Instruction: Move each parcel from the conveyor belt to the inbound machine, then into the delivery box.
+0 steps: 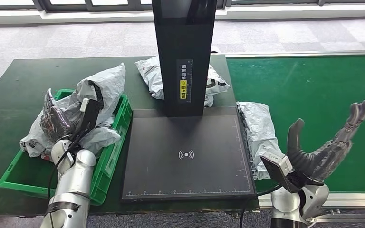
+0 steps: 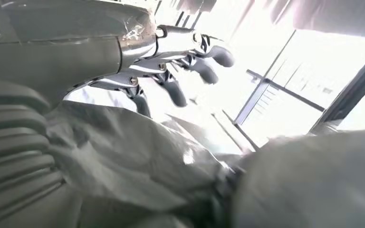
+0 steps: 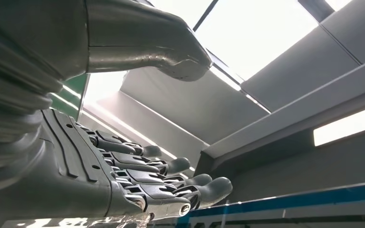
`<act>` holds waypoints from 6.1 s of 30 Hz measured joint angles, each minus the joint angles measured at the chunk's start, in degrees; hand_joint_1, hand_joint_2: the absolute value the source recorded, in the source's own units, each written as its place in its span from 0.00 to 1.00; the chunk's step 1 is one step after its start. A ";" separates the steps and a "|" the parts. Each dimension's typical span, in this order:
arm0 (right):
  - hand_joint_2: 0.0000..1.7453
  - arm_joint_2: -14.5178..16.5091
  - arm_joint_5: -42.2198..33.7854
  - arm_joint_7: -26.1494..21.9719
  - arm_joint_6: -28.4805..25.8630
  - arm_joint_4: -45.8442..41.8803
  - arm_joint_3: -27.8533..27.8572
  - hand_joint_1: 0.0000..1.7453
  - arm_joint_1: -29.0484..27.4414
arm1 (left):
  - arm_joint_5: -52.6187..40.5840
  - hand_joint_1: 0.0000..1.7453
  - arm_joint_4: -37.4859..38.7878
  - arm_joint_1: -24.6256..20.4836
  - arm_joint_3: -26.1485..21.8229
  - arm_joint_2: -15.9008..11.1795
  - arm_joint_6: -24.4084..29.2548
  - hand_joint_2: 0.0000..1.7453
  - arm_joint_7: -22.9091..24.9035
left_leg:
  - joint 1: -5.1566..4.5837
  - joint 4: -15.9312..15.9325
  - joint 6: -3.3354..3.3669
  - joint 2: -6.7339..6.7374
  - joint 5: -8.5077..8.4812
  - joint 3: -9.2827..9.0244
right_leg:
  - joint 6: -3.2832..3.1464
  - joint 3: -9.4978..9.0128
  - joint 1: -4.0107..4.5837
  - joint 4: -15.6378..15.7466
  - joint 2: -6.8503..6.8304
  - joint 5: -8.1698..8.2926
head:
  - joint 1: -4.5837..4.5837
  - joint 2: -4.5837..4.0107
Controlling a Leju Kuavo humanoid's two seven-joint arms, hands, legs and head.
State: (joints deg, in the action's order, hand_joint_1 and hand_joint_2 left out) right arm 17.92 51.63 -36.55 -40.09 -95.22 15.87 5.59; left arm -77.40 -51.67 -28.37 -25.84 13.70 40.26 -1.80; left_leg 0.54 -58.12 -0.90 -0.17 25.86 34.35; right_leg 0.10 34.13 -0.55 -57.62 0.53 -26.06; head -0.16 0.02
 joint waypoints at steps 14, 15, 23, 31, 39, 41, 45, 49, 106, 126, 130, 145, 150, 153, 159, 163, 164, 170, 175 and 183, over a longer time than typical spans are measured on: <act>1.00 0.22 15.20 -0.79 0.00 17.43 20.91 0.00 8.78 | 24.29 0.00 -25.47 8.38 -3.30 5.43 0.00 0.00 -19.47 | 0.00 -0.01 0.01 -0.07 -0.01 0.02 | -0.01 0.00 0.03 0.00 -0.11 -0.01 | -0.01 0.00; 1.00 0.14 17.09 0.42 0.00 19.53 23.16 0.00 10.05 | 25.94 0.00 -28.08 9.44 -2.68 5.61 0.00 0.00 -19.87 | 0.00 -0.01 0.00 -0.05 -0.01 0.02 | -0.01 0.02 0.03 0.01 -0.09 0.00 | -0.02 0.00; 1.00 -2.22 28.12 11.17 -0.05 32.35 33.42 0.00 14.93 | 32.30 0.00 -41.08 12.97 1.97 6.00 0.00 0.00 -21.83 | 0.00 -0.01 0.01 -0.22 -0.01 0.05 | 0.00 -0.04 0.05 0.01 -0.25 -0.07 | -0.02 0.00; 1.00 -8.20 32.01 25.87 -0.05 47.67 33.93 0.00 17.87 | 43.06 0.00 -45.23 14.78 6.88 5.69 -0.07 0.00 -27.76 | 0.00 -0.02 0.02 -0.27 -0.01 0.03 | 0.00 -0.11 0.03 0.01 -0.29 -0.06 | -0.01 0.00; 1.00 -14.10 25.34 22.19 6.55 64.84 33.50 0.00 21.10 | 64.35 0.00 -45.76 19.23 20.65 4.20 -7.13 1.00 -37.70 | -0.01 -0.03 0.03 -0.35 0.00 0.04 | 0.01 -0.13 -0.02 0.02 -0.34 -0.06 | -0.02 0.00; 1.00 -14.60 24.20 20.58 8.51 67.07 33.11 0.00 21.60 | 65.66 0.00 -46.24 20.28 22.61 3.98 -7.62 1.00 -38.19 | -0.02 -0.03 0.03 -0.34 0.00 0.04 | 0.01 -0.12 0.01 0.02 -0.33 -0.06 | -0.02 0.00; 1.00 -15.00 22.73 18.83 10.98 70.16 32.80 0.00 22.69 | 66.49 0.00 -47.22 21.71 25.40 3.66 -8.15 1.00 -38.39 | -0.01 -0.02 0.02 -0.35 0.00 0.04 | 0.00 -0.12 0.06 0.02 -0.34 -0.07 | -0.02 0.00; 1.00 -15.25 22.20 17.95 12.39 72.01 32.68 0.00 23.33 | 66.51 0.00 -47.71 22.42 26.97 3.48 -8.06 1.00 -38.39 | -0.01 -0.02 0.02 -0.35 -0.01 0.04 | 0.00 -0.13 0.08 0.02 -0.34 -0.07 | -0.02 0.00; 1.00 -16.06 12.13 21.73 25.16 74.56 16.61 1.00 24.03 | 66.10 0.00 -47.56 24.57 32.53 2.54 -3.97 1.00 -38.39 | 0.00 -0.04 0.06 -0.21 0.06 -0.44 | 0.00 -0.54 0.10 0.08 -0.27 -0.07 | -0.02 0.00; 1.00 -13.29 -3.66 -3.36 4.53 68.09 17.02 1.00 21.82 | 65.50 0.00 -49.80 26.90 33.55 2.26 -1.46 1.00 -38.39 | 0.00 -0.03 0.05 -0.24 0.08 -0.26 | -0.04 -0.39 0.08 0.07 -0.30 -0.13 | -0.02 0.00; 1.00 -10.50 -9.49 -3.72 0.91 55.88 15.22 1.00 17.31 | 65.28 0.00 -49.74 26.98 33.58 2.27 -1.36 1.00 -38.39 | 0.00 -0.02 0.04 -0.36 0.08 -0.21 | 0.03 -0.40 0.08 0.06 -0.38 -0.18 | -0.01 0.00; 1.00 0.21 -4.40 -3.75 -0.07 11.81 6.91 1.00 4.17 | 64.55 0.00 -48.77 26.86 33.56 2.34 -1.91 1.00 -38.37 | 0.00 -0.02 0.02 -0.26 0.15 -0.19 | 0.00 -0.30 0.05 0.06 -0.29 -0.24 | -0.02 0.00; 1.00 0.32 -4.60 -3.71 -0.07 5.95 4.08 1.00 3.42 | 64.37 0.00 -48.73 26.85 33.56 2.34 -2.01 1.00 -38.38 | 0.00 -0.02 0.02 -0.25 0.15 -0.20 | 0.00 -0.32 0.04 0.06 -0.28 -0.24 | -0.01 0.00; 1.00 0.15 -7.76 -3.71 0.39 4.45 0.21 1.00 2.47 | 64.20 0.00 -48.72 26.85 33.56 2.35 -2.33 1.00 -38.37 | 0.00 -0.01 0.02 -0.23 0.15 -0.20 | 0.00 -0.32 0.06 0.06 -0.26 -0.24 | 0.00 0.00; 1.00 -0.61 -14.99 -3.21 8.67 6.38 -13.03 1.00 0.65 | 63.34 0.00 -48.74 26.85 33.54 2.47 -3.37 1.00 -38.38 | 0.01 0.02 0.00 -0.20 0.15 -0.20 | -0.06 -0.30 0.12 0.05 -0.25 -0.28 | -0.01 0.00; 1.00 -0.70 -16.85 -2.52 13.07 13.19 -18.09 1.00 1.96 | 63.15 0.00 -48.74 26.85 33.54 2.49 -3.34 1.00 -38.38 | 0.03 0.04 -0.02 -0.21 0.13 -0.20 | -0.08 -0.32 0.14 0.04 -0.26 -0.29 | -0.01 0.00; 1.00 -0.69 -17.17 -2.58 13.65 15.46 -18.90 1.00 2.57 | 63.15 0.00 -48.73 26.85 33.54 2.50 -3.32 1.00 -38.38 | 0.03 0.04 -0.02 -0.21 0.13 -0.20 | -0.08 -0.32 0.13 0.04 -0.26 -0.29 | -0.01 0.00; 1.00 -0.57 -18.87 -2.85 16.40 29.40 -21.81 1.00 6.89 | 63.54 0.00 -47.62 26.47 33.85 2.63 -4.13 1.00 -38.37 | 0.03 0.03 -0.02 -0.21 0.12 -0.22 | -0.07 -0.32 0.10 0.04 -0.26 -0.28 | 0.00 0.00; 1.00 -0.07 -17.67 -1.04 16.12 39.58 -22.94 0.50 10.26 | 63.34 0.00 -45.73 25.72 34.21 2.77 -4.39 1.00 -38.37 | 0.03 0.02 -0.03 -0.20 0.12 -0.22 | -0.08 -0.29 0.11 0.04 -0.25 -0.27 | -0.01 0.00; 0.00 0.60 -17.51 6.16 22.27 55.84 -23.35 0.00 16.98 | 61.60 0.00 -44.03 24.80 35.18 2.92 -4.25 1.00 -38.07 | 0.03 0.03 -0.03 -0.16 0.12 -0.22 | -0.09 -0.26 0.12 0.04 -0.23 -0.27 | -0.02 0.00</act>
State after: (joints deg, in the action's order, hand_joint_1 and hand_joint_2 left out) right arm 18.52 34.12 -30.39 -17.81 -39.37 -7.48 22.57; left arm -15.80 -95.71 -3.57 9.33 16.62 36.01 -39.87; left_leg 0.56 -58.10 -0.94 -0.33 25.98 34.13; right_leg 0.01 33.87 -0.42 -57.57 0.31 -26.33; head -0.17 0.02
